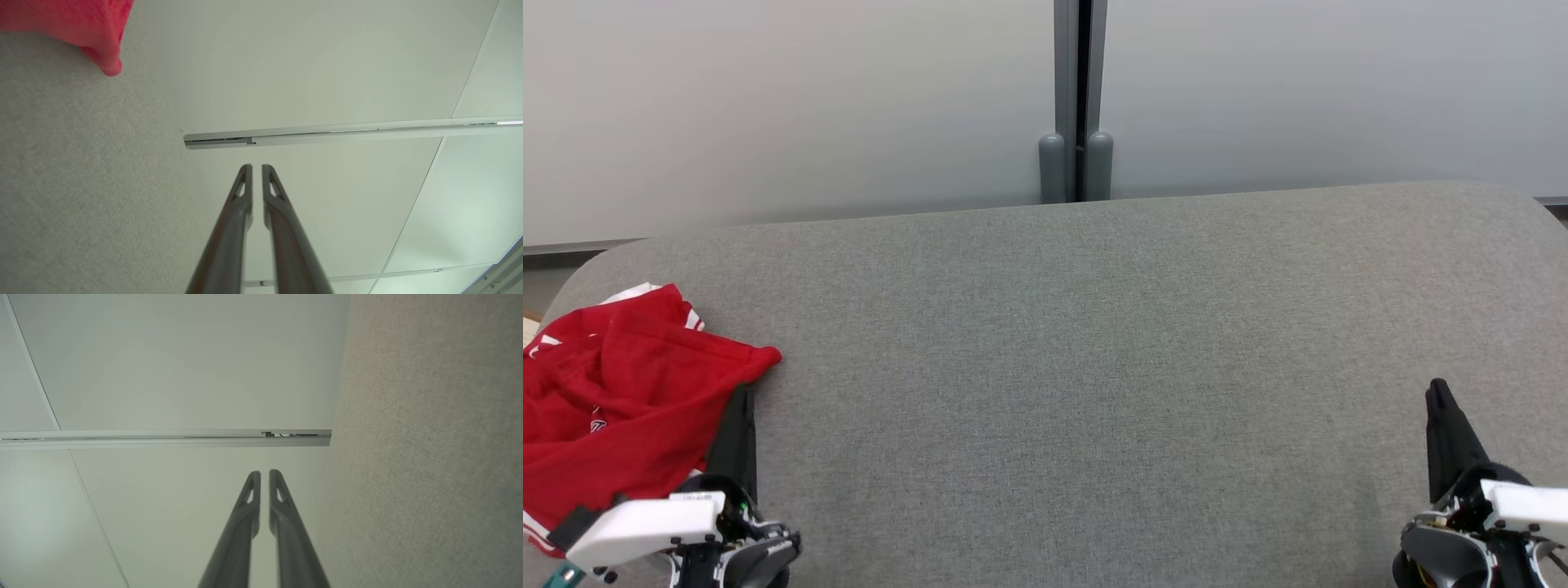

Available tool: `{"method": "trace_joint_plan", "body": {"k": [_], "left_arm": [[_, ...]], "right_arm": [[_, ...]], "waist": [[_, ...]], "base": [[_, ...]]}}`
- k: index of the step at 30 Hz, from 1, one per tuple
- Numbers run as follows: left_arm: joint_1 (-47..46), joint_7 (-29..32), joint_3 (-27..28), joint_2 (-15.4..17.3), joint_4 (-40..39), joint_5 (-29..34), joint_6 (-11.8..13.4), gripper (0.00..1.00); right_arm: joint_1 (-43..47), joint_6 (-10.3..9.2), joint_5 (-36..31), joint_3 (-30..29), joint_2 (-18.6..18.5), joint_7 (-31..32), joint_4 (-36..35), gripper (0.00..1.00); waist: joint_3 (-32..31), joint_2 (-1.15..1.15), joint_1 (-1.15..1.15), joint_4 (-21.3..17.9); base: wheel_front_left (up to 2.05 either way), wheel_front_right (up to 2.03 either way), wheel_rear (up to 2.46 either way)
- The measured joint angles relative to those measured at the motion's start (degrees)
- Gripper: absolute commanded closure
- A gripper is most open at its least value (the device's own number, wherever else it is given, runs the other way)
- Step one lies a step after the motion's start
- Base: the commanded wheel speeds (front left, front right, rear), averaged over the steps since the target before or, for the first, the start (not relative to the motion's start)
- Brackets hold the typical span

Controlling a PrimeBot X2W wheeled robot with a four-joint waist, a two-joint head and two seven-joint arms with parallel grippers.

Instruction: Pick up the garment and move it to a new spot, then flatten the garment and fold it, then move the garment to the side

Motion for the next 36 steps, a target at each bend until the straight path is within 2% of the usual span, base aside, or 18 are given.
{"method": "trace_joint_plan", "body": {"k": [9,17,36], "left_arm": [[1.3,-1.85,-1.71,-0.31,0.85,0.59,0.07,0.0],[0.36,-4.3,-3.85,0.53,0.26,4.59,0.07,0.0],[-0.3,-8.66,-4.67,0.92,-2.74,27.77,0.07,0.0]], "right_arm": [[1.18,-0.01,-0.94,1.24,0.24,-1.56,0.09,0.0],[0.87,-0.01,-6.02,3.04,-0.83,-4.16,-0.4,0.0],[-0.08,-0.01,-27.57,6.21,-2.05,-8.55,-2.49,0.0]], "waist": [[-0.19,0.0,0.0,0.02],[-0.41,0.0,0.0,0.04],[-1.02,0.0,0.0,0.24]], "base": [[0.0,0.0,0.0],[0.0,0.0,0.0],[0.0,0.0,0.0]]}}
